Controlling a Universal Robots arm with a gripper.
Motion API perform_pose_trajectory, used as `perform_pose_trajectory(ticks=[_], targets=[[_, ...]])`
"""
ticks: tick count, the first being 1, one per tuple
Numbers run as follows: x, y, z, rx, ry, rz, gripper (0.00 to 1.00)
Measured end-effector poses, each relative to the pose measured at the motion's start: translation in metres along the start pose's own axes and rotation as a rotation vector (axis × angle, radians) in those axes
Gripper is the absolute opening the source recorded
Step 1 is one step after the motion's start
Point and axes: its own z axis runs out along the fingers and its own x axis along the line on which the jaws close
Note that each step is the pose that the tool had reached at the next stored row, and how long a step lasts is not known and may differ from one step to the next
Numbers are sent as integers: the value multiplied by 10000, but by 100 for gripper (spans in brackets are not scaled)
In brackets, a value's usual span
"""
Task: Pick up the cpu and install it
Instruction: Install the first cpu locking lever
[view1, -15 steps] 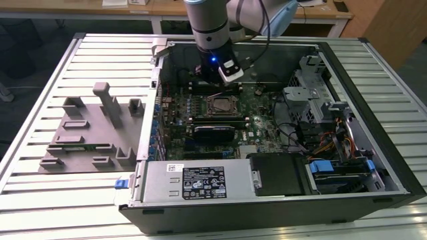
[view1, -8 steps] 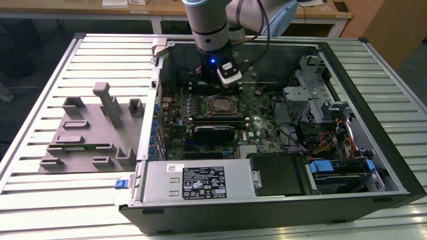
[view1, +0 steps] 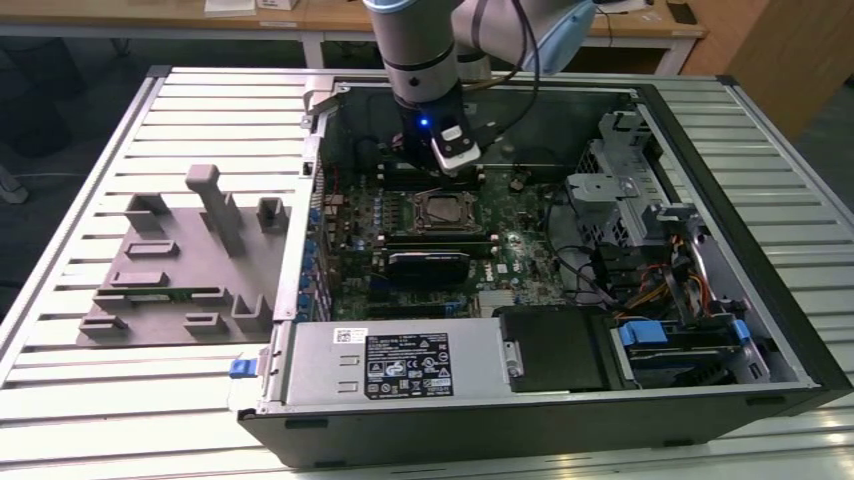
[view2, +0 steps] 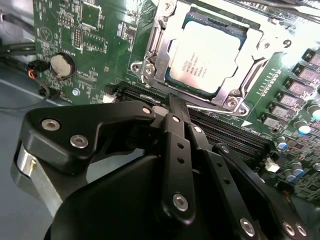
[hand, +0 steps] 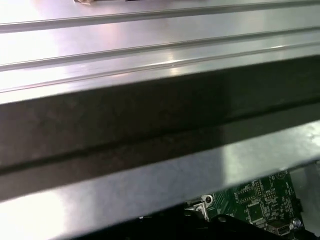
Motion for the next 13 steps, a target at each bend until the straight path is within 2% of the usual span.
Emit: perform_pose_trajectory(ticks=[6,13], targets=[[13,42,9,32,-25,156,11],[19,42,36,57,-43,278,11]])
